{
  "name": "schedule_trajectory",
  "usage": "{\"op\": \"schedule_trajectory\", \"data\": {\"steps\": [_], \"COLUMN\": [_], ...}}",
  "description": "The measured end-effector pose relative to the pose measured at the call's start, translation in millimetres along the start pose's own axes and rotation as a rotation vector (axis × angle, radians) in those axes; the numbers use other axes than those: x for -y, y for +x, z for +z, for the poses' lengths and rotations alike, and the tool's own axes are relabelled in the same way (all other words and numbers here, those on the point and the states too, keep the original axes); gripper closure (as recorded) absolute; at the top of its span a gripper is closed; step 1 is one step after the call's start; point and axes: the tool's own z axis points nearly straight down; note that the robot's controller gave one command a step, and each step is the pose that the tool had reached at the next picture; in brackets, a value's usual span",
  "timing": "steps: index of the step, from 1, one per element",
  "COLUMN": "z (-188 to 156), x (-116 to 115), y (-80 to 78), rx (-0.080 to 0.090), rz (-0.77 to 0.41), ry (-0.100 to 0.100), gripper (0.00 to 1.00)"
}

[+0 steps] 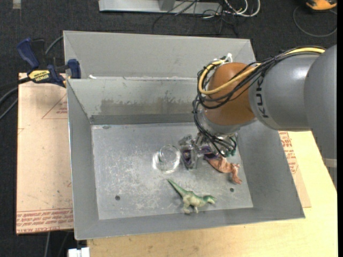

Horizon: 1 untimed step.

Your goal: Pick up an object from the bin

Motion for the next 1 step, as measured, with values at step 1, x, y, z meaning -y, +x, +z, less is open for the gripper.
{"op": "schedule_trajectory", "data": {"steps": [1], "z": [0.0], "x": [0.0], "y": [0.0], "rx": [0.0], "rz": [0.0], "ry": [0.0], "gripper": [1.0]}}
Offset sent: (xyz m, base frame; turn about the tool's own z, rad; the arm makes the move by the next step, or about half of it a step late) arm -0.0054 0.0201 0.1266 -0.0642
